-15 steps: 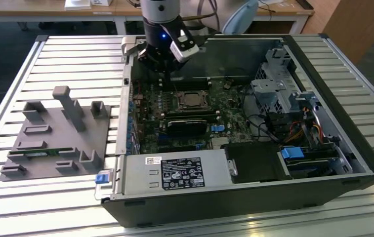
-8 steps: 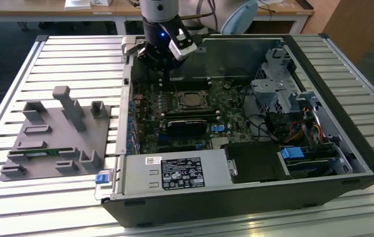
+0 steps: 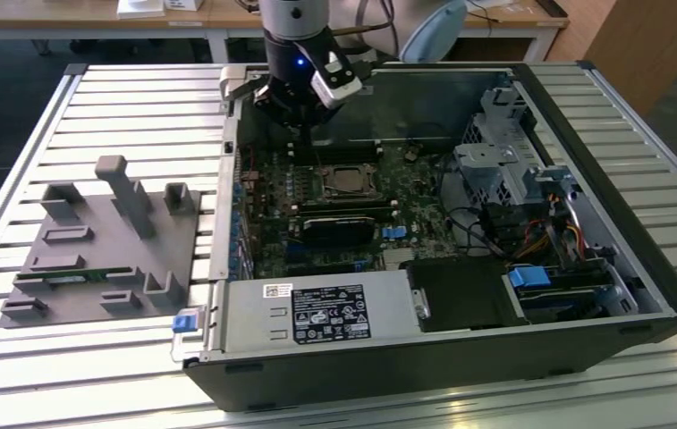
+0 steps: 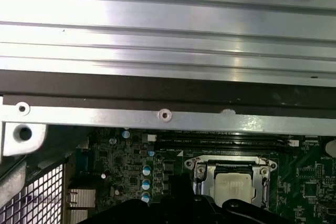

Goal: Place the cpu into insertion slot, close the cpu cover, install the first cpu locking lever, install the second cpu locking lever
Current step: 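Install the first cpu locking lever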

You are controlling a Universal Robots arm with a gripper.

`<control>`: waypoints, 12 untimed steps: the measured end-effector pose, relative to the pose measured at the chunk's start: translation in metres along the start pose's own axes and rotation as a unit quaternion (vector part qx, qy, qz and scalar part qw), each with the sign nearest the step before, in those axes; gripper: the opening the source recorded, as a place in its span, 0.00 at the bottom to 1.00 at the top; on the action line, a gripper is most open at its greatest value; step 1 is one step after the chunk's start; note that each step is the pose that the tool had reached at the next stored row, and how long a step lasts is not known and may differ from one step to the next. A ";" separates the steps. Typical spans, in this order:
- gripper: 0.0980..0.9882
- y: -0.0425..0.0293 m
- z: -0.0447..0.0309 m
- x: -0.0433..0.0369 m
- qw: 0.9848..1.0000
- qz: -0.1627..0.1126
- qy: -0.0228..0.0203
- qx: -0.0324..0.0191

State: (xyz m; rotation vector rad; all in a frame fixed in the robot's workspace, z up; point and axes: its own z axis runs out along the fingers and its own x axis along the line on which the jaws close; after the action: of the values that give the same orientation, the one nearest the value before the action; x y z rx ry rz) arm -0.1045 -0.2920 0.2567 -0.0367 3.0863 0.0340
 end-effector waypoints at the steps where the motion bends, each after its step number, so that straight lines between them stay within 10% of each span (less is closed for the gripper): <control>1: 0.01 -0.0001 0.0001 -0.0015 1.000 0.000 0.000 0.000; 12: 0.01 -0.0006 0.0024 -0.0250 1.000 0.000 0.001 0.000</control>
State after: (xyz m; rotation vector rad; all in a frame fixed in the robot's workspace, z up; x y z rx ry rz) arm -0.0794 -0.2920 0.2557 -0.0367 3.0878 0.0340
